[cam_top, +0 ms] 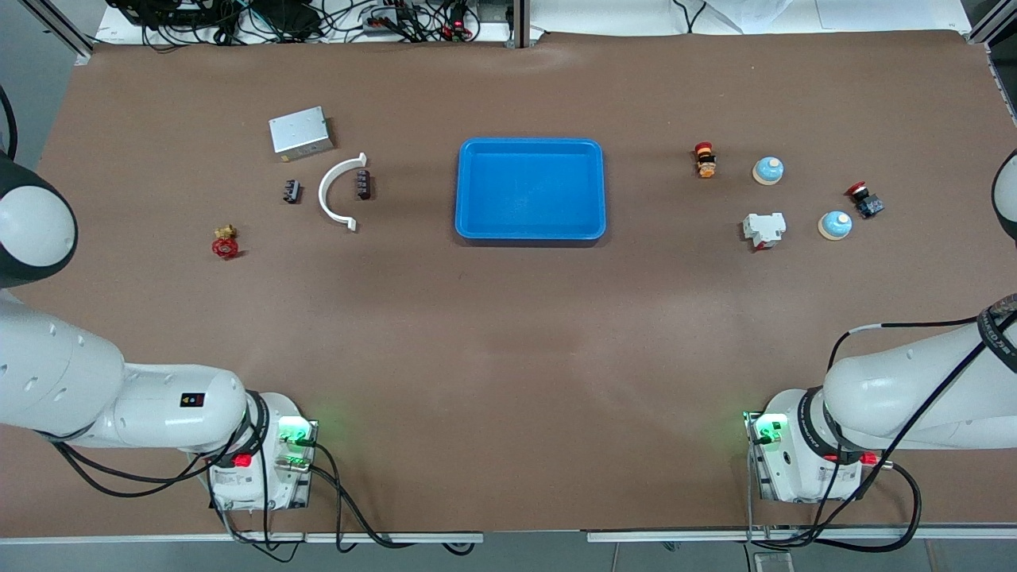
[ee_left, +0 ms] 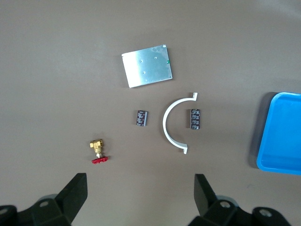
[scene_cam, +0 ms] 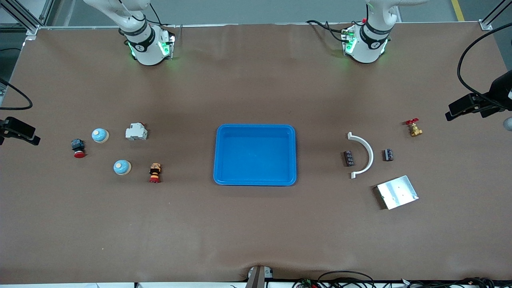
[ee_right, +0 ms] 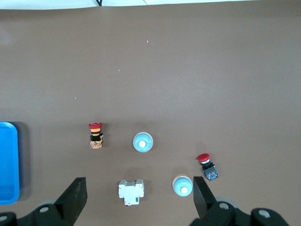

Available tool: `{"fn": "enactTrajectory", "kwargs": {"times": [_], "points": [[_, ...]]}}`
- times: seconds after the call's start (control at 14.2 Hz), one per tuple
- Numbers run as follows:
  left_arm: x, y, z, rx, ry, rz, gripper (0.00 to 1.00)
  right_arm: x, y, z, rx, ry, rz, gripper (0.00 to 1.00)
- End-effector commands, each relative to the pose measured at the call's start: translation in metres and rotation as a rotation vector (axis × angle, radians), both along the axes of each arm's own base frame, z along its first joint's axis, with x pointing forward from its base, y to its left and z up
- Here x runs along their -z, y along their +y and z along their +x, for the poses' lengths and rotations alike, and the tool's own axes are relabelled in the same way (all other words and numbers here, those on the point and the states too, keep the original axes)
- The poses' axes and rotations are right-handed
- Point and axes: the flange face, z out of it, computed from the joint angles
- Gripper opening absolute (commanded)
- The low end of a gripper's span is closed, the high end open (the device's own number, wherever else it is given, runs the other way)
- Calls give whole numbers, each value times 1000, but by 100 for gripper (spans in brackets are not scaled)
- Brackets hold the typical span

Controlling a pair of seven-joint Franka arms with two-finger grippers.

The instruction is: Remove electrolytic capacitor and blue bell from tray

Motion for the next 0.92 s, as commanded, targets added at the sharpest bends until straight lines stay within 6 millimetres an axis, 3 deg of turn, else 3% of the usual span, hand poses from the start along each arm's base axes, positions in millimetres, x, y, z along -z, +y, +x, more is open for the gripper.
{"fn": "enactTrajectory", "kwargs": {"times": [0.0,0.42,0.63,0.85], "points": [[-2,-2,-1,1,5,11,100,-8,1,-3,1,-13,22,100],[-2,-2,-1,1,5,11,100,-7,1,-6,11,8,40,100],[-2,-2,-1,1,5,11,100,-5,-27,-13,52,36,44,100],[-2,-1,-1,-1,5,11,100,-7,-23,-22,49,80,46,100]]}}
